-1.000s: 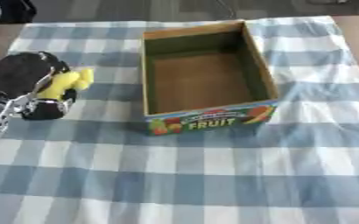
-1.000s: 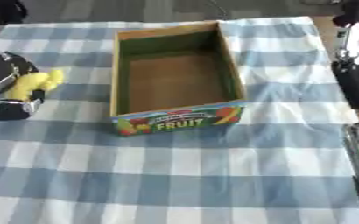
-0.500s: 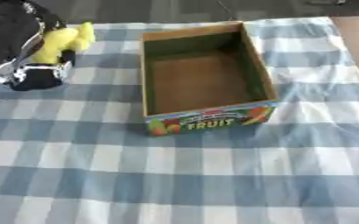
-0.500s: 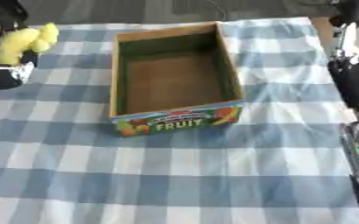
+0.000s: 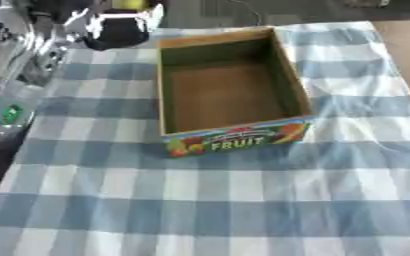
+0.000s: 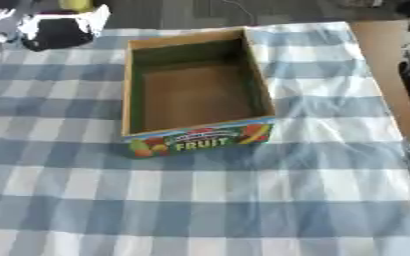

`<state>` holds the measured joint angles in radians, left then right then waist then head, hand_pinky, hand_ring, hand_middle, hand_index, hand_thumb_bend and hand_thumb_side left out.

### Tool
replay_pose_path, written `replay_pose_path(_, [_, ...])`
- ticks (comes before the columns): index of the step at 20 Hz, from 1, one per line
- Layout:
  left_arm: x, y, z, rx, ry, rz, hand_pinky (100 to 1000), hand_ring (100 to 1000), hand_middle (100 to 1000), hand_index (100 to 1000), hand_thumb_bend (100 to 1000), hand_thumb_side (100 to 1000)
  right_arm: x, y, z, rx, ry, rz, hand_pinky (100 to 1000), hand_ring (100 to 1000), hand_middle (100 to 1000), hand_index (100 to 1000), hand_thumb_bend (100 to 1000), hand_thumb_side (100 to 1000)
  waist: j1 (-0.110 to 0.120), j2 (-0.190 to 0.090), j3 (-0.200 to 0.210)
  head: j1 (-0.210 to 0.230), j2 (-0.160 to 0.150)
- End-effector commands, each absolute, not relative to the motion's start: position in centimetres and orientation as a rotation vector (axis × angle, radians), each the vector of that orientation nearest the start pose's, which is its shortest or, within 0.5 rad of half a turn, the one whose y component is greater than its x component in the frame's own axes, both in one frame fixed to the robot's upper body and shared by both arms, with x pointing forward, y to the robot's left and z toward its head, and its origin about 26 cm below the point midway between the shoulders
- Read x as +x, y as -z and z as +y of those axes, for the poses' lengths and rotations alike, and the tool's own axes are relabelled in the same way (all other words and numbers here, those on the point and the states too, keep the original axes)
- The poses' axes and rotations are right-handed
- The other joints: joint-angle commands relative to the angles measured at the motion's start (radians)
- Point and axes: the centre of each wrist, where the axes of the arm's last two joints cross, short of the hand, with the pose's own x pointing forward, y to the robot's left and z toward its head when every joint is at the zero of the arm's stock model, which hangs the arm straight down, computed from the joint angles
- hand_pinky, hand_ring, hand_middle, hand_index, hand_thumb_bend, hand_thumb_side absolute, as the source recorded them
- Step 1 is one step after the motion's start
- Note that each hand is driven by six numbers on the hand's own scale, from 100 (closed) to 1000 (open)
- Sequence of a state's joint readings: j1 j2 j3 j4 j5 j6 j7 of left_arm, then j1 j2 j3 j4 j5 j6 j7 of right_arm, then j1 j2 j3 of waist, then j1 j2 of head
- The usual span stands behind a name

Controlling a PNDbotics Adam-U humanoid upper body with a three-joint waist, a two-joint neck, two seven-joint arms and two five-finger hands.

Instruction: Pick up objects on the table and place them in the box.

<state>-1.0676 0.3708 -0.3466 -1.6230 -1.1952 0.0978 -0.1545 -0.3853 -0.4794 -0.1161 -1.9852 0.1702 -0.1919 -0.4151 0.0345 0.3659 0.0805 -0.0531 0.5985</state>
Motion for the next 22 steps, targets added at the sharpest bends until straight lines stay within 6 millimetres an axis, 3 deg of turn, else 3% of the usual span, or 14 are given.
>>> replay_pose_path(1, [37.2, -34.1, 10.1, -1.724, -1.409, 2.381, 506, 593, 519, 604, 100, 399, 30.0, -25.9, -30.0, 0.874, 0.082, 3.397, 730, 581, 585, 815, 100, 624, -0.003, -0.017, -0.001, 0.016, -0.009])
replay_pose_path(13, [39.0, -28.8, 1.6, -1.484, -1.618, 2.303, 551, 621, 522, 610, 100, 354, 30.0, -25.8, -30.0, 0.875, 0.071, 3.4, 730, 581, 585, 814, 100, 622, -0.003, -0.012, 0.01, -0.001, -0.011])
replay_pose_path(22, [41.9, -27.5, 0.8, -1.577, -1.937, 2.053, 613, 670, 557, 661, 100, 314, 30.2, -26.1, -29.6, 0.834, 0.057, 3.405, 729, 582, 585, 814, 100, 616, -0.004, -0.007, -0.02, 0.023, -0.022])
